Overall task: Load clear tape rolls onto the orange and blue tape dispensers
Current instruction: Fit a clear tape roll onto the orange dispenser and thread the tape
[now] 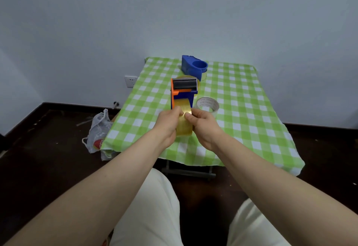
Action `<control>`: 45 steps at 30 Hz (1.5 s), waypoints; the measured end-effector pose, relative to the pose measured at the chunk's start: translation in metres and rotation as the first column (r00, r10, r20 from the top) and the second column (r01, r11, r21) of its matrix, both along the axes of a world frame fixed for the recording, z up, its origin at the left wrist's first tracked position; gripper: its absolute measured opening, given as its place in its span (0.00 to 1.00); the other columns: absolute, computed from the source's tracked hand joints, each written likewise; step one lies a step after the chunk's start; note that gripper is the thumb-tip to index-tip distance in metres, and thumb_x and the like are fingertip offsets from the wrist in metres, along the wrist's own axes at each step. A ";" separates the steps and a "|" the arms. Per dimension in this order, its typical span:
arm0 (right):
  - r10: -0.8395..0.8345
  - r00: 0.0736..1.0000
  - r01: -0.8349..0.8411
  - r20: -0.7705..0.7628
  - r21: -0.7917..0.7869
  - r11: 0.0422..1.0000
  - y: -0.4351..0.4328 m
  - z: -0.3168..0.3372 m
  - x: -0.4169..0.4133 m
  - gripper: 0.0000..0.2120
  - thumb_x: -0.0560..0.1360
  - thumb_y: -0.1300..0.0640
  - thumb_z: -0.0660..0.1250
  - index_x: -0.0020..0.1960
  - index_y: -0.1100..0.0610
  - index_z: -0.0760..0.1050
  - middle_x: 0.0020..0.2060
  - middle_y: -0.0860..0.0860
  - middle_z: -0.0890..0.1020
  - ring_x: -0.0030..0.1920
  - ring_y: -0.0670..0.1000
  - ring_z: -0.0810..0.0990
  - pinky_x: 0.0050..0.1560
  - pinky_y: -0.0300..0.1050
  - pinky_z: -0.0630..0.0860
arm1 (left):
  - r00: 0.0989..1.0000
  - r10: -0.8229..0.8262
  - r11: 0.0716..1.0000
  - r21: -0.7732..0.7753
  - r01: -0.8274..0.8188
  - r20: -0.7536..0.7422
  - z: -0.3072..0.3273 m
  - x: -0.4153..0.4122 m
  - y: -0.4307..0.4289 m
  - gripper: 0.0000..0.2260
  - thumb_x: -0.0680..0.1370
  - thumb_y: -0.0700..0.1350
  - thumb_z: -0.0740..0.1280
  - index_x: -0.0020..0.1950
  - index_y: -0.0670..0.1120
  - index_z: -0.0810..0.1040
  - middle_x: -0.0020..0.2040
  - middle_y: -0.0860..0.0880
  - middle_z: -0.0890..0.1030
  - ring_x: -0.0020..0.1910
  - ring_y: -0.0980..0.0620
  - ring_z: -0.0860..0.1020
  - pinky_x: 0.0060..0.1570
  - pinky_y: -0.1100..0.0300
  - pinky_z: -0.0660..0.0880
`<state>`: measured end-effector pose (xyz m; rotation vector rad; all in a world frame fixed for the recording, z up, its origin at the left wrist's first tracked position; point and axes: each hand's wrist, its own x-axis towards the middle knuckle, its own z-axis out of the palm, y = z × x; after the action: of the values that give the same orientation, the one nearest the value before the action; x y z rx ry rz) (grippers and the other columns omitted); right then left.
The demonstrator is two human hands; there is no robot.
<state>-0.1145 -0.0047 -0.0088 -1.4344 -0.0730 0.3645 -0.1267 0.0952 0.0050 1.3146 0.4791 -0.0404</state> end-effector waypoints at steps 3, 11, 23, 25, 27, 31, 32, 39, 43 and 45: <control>-0.007 1.000 0.007 -0.028 0.029 1.000 -0.002 0.001 0.001 0.13 0.80 0.64 0.56 0.61 0.65 0.73 0.47 0.55 0.81 0.47 0.51 0.80 0.44 0.41 0.78 | 1.000 -0.005 1.000 0.013 0.005 0.028 0.001 -0.003 0.000 0.12 0.77 0.36 0.57 0.38 0.42 0.77 0.35 0.44 0.76 0.32 0.48 0.75 0.35 0.56 0.74; -0.001 1.000 0.001 -0.023 0.009 1.000 -0.002 -0.005 -0.002 0.13 0.76 0.67 0.61 0.60 0.65 0.74 0.50 0.56 0.83 0.51 0.53 0.81 0.52 0.45 0.78 | 0.994 0.087 0.996 0.023 -0.086 -0.067 0.003 0.006 0.001 0.14 0.80 0.43 0.54 0.41 0.42 0.76 0.41 0.41 0.80 0.39 0.43 0.78 0.48 0.44 0.78; -0.028 0.990 0.043 -0.139 0.113 0.993 -0.005 0.003 0.005 0.06 0.77 0.64 0.62 0.48 0.65 0.76 0.40 0.57 0.80 0.40 0.52 0.79 0.47 0.45 0.77 | 1.000 -0.010 0.995 0.098 0.012 -0.017 -0.001 -0.001 0.002 0.11 0.79 0.41 0.57 0.40 0.41 0.75 0.35 0.43 0.76 0.36 0.45 0.74 0.42 0.52 0.73; 0.000 0.994 0.015 -0.112 0.127 0.992 -0.006 0.002 0.005 0.05 0.76 0.67 0.62 0.47 0.64 0.77 0.41 0.57 0.80 0.41 0.52 0.79 0.48 0.44 0.77 | 0.999 0.003 0.993 0.114 0.002 -0.044 0.001 0.000 0.002 0.12 0.79 0.42 0.56 0.39 0.41 0.76 0.37 0.42 0.78 0.38 0.44 0.76 0.46 0.47 0.75; 0.013 0.995 -0.002 -0.098 0.116 0.993 -0.006 0.001 0.002 0.06 0.75 0.71 0.61 0.48 0.65 0.76 0.42 0.56 0.80 0.42 0.52 0.79 0.49 0.44 0.76 | 0.998 0.015 0.993 0.119 -0.007 -0.064 0.003 0.003 0.003 0.13 0.79 0.43 0.56 0.41 0.42 0.77 0.39 0.41 0.79 0.39 0.43 0.77 0.46 0.45 0.77; 0.013 0.996 -0.005 -0.083 0.095 0.995 -0.005 0.000 -0.001 0.13 0.74 0.73 0.62 0.58 0.70 0.73 0.44 0.57 0.80 0.44 0.53 0.79 0.50 0.43 0.77 | 0.998 0.014 0.996 0.084 -0.008 -0.065 0.005 0.003 0.003 0.13 0.78 0.43 0.56 0.45 0.41 0.78 0.41 0.41 0.81 0.38 0.43 0.79 0.47 0.45 0.78; -0.002 0.996 0.011 -0.086 0.099 0.995 -0.005 0.000 -0.001 0.12 0.74 0.72 0.62 0.58 0.69 0.74 0.43 0.56 0.80 0.43 0.52 0.79 0.48 0.41 0.78 | 0.998 0.000 0.997 0.072 0.005 -0.063 0.006 0.002 0.003 0.12 0.77 0.41 0.56 0.43 0.41 0.78 0.40 0.41 0.80 0.37 0.43 0.78 0.47 0.45 0.77; -0.037 0.993 0.052 -0.116 0.130 0.990 -0.006 0.003 0.002 0.12 0.75 0.67 0.64 0.57 0.71 0.74 0.42 0.57 0.81 0.42 0.52 0.80 0.46 0.41 0.78 | 0.997 -0.061 0.998 0.025 0.062 -0.049 0.006 -0.004 0.006 0.07 0.74 0.33 0.61 0.40 0.37 0.78 0.36 0.40 0.79 0.35 0.43 0.78 0.47 0.45 0.77; -0.038 0.997 0.042 -0.067 0.049 0.998 -0.006 0.004 -0.002 0.06 0.72 0.70 0.66 0.48 0.64 0.77 0.40 0.55 0.80 0.41 0.52 0.78 0.48 0.45 0.75 | 0.996 -0.023 0.999 0.037 0.026 -0.088 0.005 -0.001 0.004 0.05 0.75 0.38 0.64 0.41 0.39 0.78 0.38 0.39 0.80 0.37 0.41 0.79 0.52 0.35 0.76; -0.051 0.997 0.052 -0.060 0.015 0.999 -0.006 0.003 -0.003 0.10 0.72 0.70 0.67 0.53 0.67 0.76 0.39 0.54 0.80 0.40 0.51 0.78 0.47 0.44 0.75 | 0.994 0.000 0.999 0.048 0.005 -0.106 0.005 0.000 0.003 0.05 0.75 0.39 0.64 0.41 0.40 0.77 0.39 0.39 0.80 0.38 0.41 0.79 0.51 0.35 0.77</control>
<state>-0.1178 -0.0105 -0.0059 -1.4055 0.0095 0.3635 -0.1266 0.0978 0.0101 1.3652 0.5724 -0.1016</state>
